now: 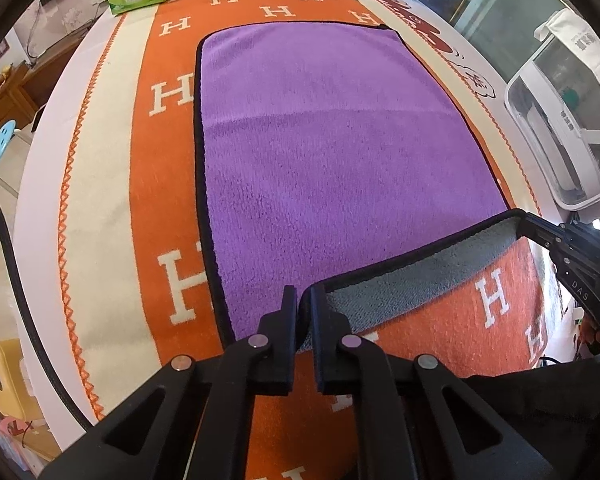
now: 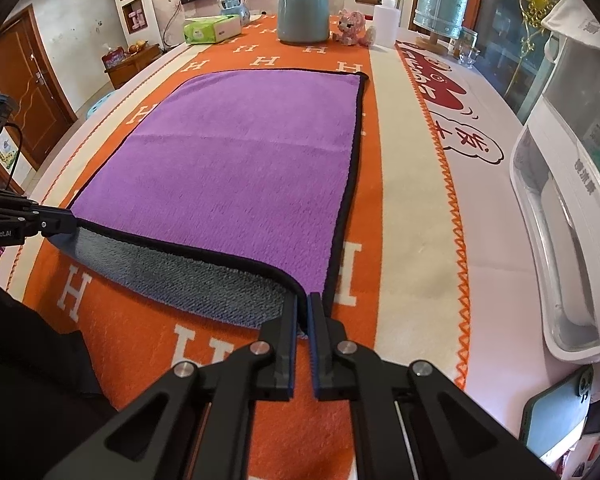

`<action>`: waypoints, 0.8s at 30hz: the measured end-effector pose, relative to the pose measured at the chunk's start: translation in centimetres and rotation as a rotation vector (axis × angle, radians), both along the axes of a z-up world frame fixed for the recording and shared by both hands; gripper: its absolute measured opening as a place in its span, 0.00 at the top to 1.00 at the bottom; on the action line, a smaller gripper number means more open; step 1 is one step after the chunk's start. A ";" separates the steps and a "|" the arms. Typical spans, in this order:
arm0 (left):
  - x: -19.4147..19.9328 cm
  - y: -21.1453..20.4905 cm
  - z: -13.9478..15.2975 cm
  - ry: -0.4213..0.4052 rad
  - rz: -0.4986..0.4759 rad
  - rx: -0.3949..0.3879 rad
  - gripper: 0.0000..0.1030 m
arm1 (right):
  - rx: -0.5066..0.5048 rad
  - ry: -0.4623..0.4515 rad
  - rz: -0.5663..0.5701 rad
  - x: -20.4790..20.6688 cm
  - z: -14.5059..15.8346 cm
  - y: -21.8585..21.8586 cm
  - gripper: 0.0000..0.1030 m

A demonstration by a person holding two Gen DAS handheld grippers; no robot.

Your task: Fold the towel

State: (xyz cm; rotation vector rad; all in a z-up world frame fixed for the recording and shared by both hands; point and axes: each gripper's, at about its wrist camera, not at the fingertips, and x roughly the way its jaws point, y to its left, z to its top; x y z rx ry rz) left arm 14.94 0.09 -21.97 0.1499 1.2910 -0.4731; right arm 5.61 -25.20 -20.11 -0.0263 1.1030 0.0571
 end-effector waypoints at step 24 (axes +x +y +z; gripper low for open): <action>4.2 -0.8 10.5 -0.267 0.011 -0.056 0.96 | -0.038 -0.183 0.017 4.1 7.8 -1.0 0.96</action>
